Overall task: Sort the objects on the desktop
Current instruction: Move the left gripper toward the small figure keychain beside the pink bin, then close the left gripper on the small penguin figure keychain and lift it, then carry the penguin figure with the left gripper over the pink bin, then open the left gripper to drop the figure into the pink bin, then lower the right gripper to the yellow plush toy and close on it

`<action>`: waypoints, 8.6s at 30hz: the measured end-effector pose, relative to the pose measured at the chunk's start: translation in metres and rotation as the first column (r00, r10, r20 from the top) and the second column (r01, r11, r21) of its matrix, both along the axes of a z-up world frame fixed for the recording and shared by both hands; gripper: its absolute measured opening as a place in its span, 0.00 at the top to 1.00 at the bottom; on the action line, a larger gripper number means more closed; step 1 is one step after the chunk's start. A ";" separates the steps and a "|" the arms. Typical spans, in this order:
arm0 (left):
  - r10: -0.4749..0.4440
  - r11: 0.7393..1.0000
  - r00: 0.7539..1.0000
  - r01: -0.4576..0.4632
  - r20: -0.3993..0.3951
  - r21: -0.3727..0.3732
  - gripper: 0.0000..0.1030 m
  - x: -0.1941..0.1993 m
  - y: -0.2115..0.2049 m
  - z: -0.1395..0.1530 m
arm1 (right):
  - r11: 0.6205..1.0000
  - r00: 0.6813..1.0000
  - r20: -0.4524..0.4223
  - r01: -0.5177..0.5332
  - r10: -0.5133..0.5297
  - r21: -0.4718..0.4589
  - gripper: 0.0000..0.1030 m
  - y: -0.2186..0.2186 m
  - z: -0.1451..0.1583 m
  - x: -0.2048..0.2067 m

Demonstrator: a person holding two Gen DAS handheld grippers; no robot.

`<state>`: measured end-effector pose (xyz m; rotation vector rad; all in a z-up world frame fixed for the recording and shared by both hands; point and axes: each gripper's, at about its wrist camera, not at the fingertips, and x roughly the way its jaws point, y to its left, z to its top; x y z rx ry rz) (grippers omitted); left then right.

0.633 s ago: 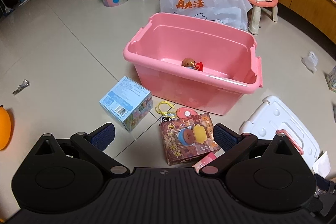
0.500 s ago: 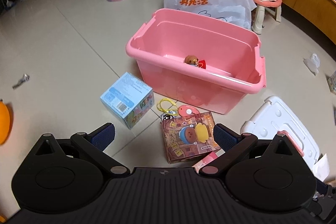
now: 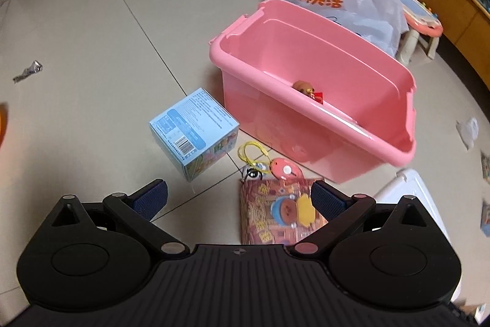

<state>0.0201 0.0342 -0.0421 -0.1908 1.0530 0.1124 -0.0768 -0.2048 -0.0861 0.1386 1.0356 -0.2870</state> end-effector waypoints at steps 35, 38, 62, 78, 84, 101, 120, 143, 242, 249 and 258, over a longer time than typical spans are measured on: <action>-0.011 0.986 0.977 -0.025 -0.212 -0.164 0.23 0.091 -0.002 -0.114 | 0.956 0.989 0.037 0.131 -0.146 0.261 0.07 -0.005 -0.030 0.042; -0.031 0.990 0.975 0.000 -0.222 -0.139 0.24 0.093 -0.008 -0.118 | 0.950 0.987 0.033 0.143 -0.159 0.278 0.07 -0.006 -0.033 0.043; 0.011 0.992 0.958 -0.048 -0.288 -0.120 0.56 0.091 -0.016 -0.135 | 0.916 0.973 0.009 0.213 -0.230 0.340 0.06 -0.020 -0.046 0.041; 0.017 0.990 0.969 -0.050 -0.247 -0.131 0.76 0.074 -0.021 -0.113 | 0.910 0.970 -0.001 0.228 -0.242 0.346 0.06 -0.022 -0.048 0.040; 0.014 0.988 0.975 -0.047 -0.222 -0.145 0.76 0.076 -0.007 -0.089 | 0.912 0.972 0.008 0.218 -0.236 0.346 0.06 -0.019 -0.044 0.041; -0.015 0.985 0.998 0.005 -0.057 -0.175 0.76 0.057 0.029 -0.015 | 0.921 0.977 0.055 0.174 -0.205 0.348 0.06 -0.004 -0.007 0.031; -0.068 0.984 0.991 0.086 0.119 -0.157 0.76 0.050 0.030 0.079 | 0.924 0.982 0.096 0.118 -0.164 0.363 0.06 0.014 0.025 0.022; -0.174 0.976 0.976 0.189 0.133 -0.111 0.76 0.110 -0.011 0.099 | 0.946 0.987 0.093 0.097 -0.132 0.310 0.06 0.024 0.003 0.034; -0.360 0.933 0.929 0.357 -0.087 -0.045 0.17 0.093 -0.078 0.036 | 0.950 0.987 0.073 0.120 -0.146 0.287 0.09 -0.049 0.041 0.018; -0.368 0.929 0.923 0.369 -0.114 -0.012 0.17 0.053 -0.076 0.030 | 0.944 0.997 0.010 0.064 -0.071 0.323 0.11 -0.035 0.027 0.011; -0.270 0.963 0.950 0.268 -0.159 -0.035 0.16 0.039 -0.051 0.011 | 0.928 0.997 -0.071 0.066 -0.042 0.367 0.15 -0.022 -0.013 0.018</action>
